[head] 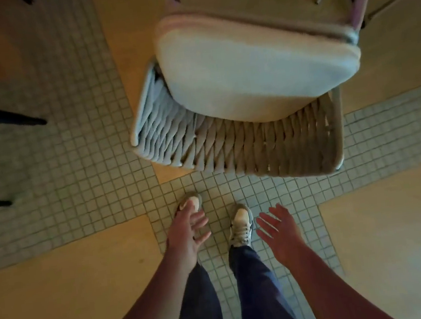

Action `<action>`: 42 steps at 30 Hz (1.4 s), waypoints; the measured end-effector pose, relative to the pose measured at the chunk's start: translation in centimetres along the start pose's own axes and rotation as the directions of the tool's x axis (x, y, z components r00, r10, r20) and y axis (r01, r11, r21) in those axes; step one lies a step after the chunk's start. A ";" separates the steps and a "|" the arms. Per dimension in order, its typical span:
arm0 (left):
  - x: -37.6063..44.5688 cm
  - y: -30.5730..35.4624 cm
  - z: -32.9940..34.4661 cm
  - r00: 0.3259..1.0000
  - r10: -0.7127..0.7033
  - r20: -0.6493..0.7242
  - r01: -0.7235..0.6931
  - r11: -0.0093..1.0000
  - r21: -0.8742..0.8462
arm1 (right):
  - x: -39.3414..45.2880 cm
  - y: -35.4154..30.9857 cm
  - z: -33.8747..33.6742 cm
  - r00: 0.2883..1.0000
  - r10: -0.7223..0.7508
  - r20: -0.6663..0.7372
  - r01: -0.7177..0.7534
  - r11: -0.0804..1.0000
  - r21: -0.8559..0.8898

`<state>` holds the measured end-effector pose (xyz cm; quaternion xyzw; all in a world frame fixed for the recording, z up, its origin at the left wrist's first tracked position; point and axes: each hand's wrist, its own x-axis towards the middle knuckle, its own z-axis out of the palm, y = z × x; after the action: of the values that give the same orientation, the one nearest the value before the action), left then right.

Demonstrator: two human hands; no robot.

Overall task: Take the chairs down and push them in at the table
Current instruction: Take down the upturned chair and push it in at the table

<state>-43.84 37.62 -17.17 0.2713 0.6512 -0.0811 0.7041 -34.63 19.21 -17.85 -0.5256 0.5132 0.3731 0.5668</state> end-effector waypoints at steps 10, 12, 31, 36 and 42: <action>27.6 -0.9 2.8 0.999 -0.009 0.033 0.010 0.999 -0.035 | 26.1 1.9 6.8 0.996 0.076 0.036 -0.085 0.915 0.395; 32.6 -1.4 3.1 0.997 -0.032 0.066 0.034 0.999 -0.038 | 30.8 1.8 6.9 0.996 0.074 0.049 -0.088 0.894 0.439; 39.4 -0.6 0.2 0.976 0.160 0.146 -0.152 0.986 -0.064 | 36.7 0.1 3.1 0.985 -0.169 -0.027 0.166 0.911 0.378; 25.6 1.0 -3.0 0.989 0.144 0.034 -0.145 0.989 0.029 | 22.7 2.1 0.7 0.991 -0.129 -0.029 0.131 0.933 0.335; 7.8 3.0 -5.9 0.990 0.121 -0.066 -0.112 0.985 0.135 | 5.4 2.2 -1.7 0.990 -0.016 -0.138 0.067 0.925 0.374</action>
<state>-46.47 44.90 -23.90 0.3573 0.6530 -0.0723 0.6638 -35.99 17.30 -23.41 -0.4411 0.6007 0.2195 0.6296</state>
